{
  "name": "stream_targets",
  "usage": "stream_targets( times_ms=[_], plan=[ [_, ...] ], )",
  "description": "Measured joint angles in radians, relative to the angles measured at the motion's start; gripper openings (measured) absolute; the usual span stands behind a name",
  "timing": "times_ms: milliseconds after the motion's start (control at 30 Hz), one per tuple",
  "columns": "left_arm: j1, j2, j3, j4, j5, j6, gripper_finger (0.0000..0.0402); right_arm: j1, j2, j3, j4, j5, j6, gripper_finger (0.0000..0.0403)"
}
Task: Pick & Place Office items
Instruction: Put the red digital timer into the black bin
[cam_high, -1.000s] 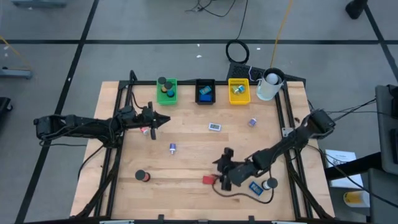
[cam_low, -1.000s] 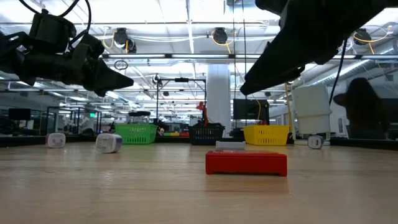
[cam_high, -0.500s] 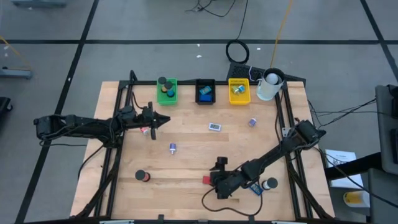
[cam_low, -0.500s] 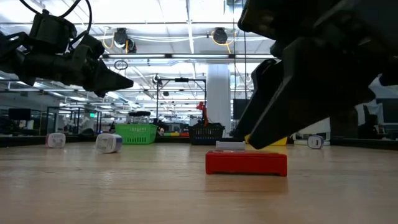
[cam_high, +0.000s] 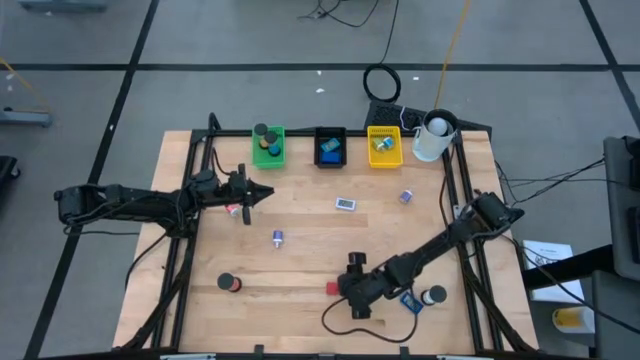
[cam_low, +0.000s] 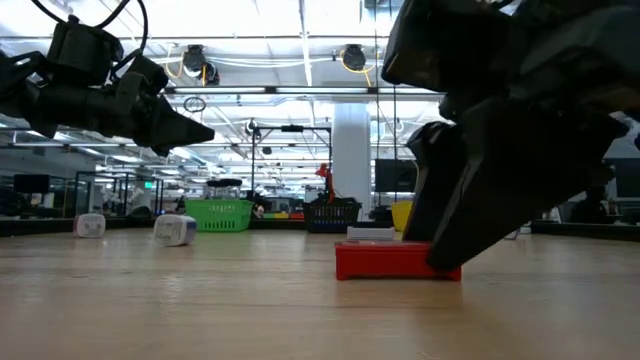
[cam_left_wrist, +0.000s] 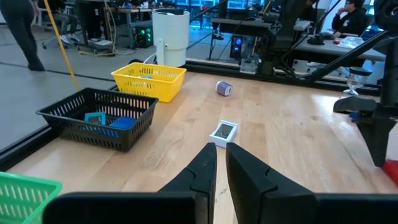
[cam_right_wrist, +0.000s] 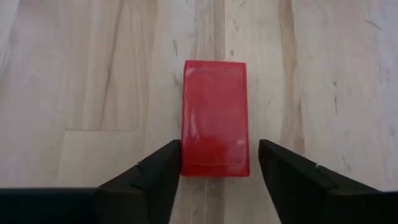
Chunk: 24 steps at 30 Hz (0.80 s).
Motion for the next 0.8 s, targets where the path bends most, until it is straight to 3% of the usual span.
stream_targets(
  times_ms=[233,467,600,800],
  plan=[
    [0.0,0.0,0.0,0.0,0.0,-0.001,0.0044,-0.019,-0.002,0.0,-0.016,-0.001,-0.036,0.0149],
    [0.0,0.0,0.0,0.0,0.0,-0.002,0.0044,-0.043,-0.036,-0.002,-0.045,0.012,-0.099,0.0176],
    [0.0,0.0,0.0,0.0,0.0,-0.002,0.0044,-0.104,-0.121,-0.001,-0.111,0.099,-0.122,0.0182],
    [0.0,0.0,0.0,0.0,0.0,-0.002,0.0044,-0.265,-0.268,-0.001,-0.155,0.23,-0.17,0.0147]
  ],
)
